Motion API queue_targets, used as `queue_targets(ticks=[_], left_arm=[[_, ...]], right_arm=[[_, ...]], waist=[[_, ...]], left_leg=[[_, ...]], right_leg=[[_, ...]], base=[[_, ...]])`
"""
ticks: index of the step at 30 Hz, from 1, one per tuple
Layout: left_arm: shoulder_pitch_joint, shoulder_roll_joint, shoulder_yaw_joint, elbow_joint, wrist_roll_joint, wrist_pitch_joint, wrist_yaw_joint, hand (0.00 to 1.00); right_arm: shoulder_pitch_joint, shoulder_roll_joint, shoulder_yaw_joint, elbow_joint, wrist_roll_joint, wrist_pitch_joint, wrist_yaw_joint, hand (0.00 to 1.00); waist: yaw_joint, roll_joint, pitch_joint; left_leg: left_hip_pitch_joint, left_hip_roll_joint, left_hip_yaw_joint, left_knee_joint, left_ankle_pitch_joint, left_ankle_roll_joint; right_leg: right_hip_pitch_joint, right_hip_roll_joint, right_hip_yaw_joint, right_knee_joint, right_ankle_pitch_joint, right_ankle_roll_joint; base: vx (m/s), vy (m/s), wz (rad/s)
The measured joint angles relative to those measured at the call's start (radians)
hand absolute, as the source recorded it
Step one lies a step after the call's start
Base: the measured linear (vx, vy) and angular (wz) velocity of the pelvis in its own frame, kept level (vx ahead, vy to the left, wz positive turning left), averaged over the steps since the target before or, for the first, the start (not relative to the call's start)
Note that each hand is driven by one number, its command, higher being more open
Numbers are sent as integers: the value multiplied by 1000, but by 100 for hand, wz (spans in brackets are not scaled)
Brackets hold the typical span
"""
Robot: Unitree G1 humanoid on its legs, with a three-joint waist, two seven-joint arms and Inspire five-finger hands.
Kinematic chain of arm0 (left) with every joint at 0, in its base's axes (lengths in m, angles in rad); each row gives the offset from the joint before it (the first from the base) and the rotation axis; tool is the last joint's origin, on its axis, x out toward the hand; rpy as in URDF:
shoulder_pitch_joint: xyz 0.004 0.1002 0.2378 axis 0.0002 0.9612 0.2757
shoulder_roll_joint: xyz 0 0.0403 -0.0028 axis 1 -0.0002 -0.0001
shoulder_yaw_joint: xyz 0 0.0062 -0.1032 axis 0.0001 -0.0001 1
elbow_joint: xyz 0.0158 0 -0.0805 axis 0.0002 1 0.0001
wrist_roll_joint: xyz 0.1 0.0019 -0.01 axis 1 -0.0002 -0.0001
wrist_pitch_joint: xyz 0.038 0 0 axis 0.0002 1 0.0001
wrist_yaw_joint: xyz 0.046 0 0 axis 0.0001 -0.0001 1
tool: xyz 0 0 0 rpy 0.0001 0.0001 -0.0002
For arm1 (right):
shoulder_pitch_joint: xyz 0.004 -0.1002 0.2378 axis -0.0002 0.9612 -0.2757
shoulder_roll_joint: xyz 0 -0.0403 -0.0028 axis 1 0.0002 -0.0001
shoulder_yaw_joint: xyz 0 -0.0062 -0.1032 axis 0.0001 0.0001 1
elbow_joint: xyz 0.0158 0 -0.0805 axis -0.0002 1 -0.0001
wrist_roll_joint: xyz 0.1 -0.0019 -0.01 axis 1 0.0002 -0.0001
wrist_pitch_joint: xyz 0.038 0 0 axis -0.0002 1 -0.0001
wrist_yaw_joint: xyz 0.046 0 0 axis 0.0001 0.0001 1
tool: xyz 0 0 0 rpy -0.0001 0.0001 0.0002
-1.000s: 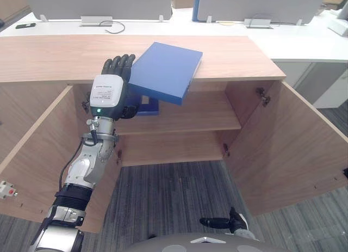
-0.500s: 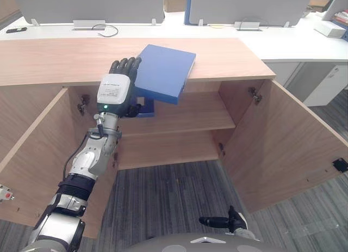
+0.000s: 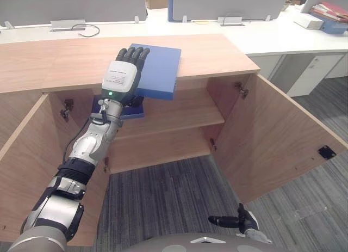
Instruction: Walk over to the cabinet, pick up the folder, carry it to the office cabinet, place the folder inside the office cabinet, then close the office cabinet door
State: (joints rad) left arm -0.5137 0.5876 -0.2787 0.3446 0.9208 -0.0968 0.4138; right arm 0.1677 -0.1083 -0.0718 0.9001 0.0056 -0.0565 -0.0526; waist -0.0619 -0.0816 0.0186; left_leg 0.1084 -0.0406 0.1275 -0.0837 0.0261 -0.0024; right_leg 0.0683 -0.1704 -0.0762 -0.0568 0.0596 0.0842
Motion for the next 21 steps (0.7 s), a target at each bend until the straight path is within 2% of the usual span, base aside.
queue_targets(ticks=[1, 11, 16, 21], left_arm=[[-3, 1, -1, 6, 0, -3, -1, 0], [-6, 1, -25, 70, 1, -17, -18, 0], [-61, 2, -25, 70, 31, -32, 0, 0], [-66, 1, -24, 84, 29, -29, -3, 0]], right_arm=[[1, -2, 0, 0, 0, 0, 1, 100], [-2, -2, 3, 0, 0, 0, -2, 100], [-4, -2, 3, 1, 0, 0, -3, 100], [-5, -2, 4, 2, 0, 0, -4, 100]], waist=[[-2, 0, 0], [-22, -2, 0], [-23, -6, -1], [-23, -7, -1]], left_leg=[[0, 0, 1, 0, 0, 0], [0, -1, 2, 0, 1, 1], [2, -2, 1, 0, 1, 1], [2, -2, -3, 0, 3, 3]], right_leg=[[0, 0, 0, 0, 0, 0], [0, -1, 0, -6, 5, -1], [4, -1, 0, -7, 6, -1], [7, -1, -4, -11, 6, -1]], base=[[-45, -13, -5], [-33, -15, -1], [-36, -20, 1], [-19, -9, 1]])
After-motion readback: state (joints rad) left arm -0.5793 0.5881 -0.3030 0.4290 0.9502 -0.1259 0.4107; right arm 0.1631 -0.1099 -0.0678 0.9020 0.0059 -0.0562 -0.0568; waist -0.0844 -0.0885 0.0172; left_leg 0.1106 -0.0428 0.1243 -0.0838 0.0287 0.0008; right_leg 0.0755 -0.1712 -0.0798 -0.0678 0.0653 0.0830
